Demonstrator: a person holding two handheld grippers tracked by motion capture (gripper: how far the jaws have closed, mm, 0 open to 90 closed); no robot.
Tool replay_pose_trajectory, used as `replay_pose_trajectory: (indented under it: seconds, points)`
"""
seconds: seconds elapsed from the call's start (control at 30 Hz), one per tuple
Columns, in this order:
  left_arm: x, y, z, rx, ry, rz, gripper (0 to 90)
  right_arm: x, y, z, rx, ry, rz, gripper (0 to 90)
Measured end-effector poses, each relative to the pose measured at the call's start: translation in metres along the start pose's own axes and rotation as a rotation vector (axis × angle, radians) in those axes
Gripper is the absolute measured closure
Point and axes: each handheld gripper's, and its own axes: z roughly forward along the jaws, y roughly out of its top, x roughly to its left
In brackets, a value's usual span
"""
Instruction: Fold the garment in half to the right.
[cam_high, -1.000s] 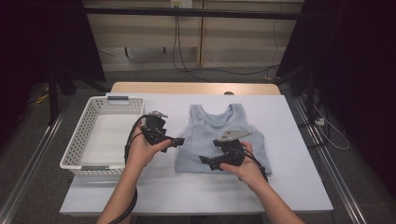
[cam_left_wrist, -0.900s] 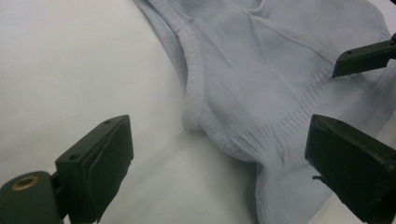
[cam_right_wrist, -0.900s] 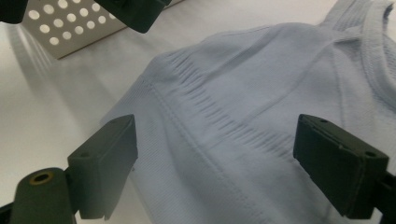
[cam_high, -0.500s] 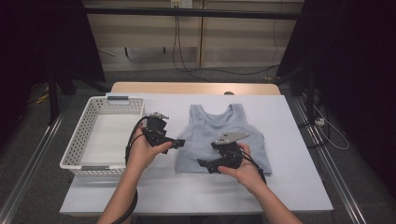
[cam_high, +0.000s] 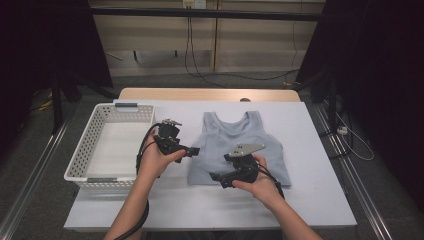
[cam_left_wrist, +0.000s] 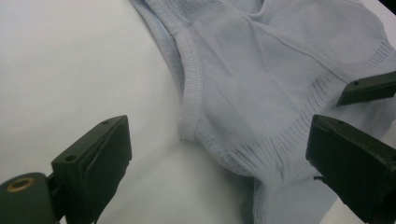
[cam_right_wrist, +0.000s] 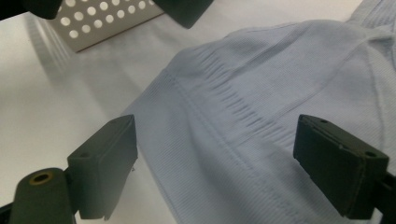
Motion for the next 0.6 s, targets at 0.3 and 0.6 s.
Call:
replay_pose_trajectory:
  seconds: [0.3,0.6]
  points:
    - [-0.005,0.000,0.000,-0.008,0.022,0.004,6.8,0.009,-0.001,-0.005,-0.015,0.011,-0.015,18.7]
    - [-0.002,-0.005,-0.002,0.004,0.031,-0.009,6.8,0.023,-0.004,0.021,0.044,0.016,-0.090,20.0]
